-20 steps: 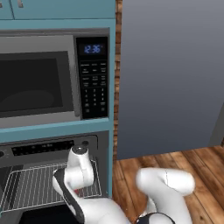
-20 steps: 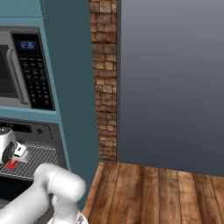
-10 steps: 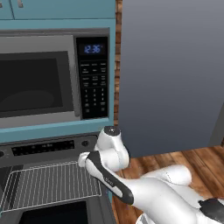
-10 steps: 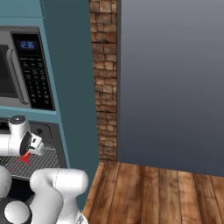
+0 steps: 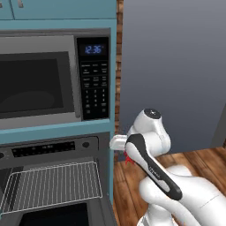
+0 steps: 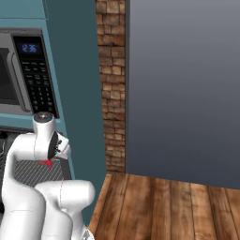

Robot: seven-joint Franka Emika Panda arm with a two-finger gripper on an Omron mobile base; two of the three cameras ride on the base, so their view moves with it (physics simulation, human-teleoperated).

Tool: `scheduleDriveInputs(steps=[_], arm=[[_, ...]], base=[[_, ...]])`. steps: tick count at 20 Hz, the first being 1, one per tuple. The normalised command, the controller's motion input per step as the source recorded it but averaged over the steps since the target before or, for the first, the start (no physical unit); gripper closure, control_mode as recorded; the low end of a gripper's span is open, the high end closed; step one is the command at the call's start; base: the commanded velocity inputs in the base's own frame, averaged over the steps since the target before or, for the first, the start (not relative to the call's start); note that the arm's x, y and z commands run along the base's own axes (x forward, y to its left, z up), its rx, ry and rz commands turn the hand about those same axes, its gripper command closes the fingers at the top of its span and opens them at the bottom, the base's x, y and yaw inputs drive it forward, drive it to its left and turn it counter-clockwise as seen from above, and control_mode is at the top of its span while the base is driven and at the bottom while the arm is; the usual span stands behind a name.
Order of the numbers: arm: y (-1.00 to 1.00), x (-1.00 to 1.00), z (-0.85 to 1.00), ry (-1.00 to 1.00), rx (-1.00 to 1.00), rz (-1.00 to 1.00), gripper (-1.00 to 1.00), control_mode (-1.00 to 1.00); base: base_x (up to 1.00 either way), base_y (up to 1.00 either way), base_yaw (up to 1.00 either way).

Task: Take the fish from the oven and place it on the plate on the counter.

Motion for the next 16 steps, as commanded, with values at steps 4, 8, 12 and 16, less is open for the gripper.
scheduleDriveInputs(steps=[4, 8, 12, 16], arm=[[-1.00, 0.02, 0.49, 0.00, -0.01, -0.13, 1.00, -1.00], [-0.99, 0.02, 0.26, 0.02, -0.09, -0.15, 1.00, -1.00], [-0.86, 0.09, 0.30, 0.09, -0.23, -0.17, 1.00, -1.00], [-0.94, 0.29, 0.34, 0.16, -0.24, -0.12, 1.00, -1.00]], base=[[0.00, 0.00, 0.00], [0.00, 0.00, 0.00], [0.00, 0.00, 0.00], [0.00, 0.00, 0.00]])
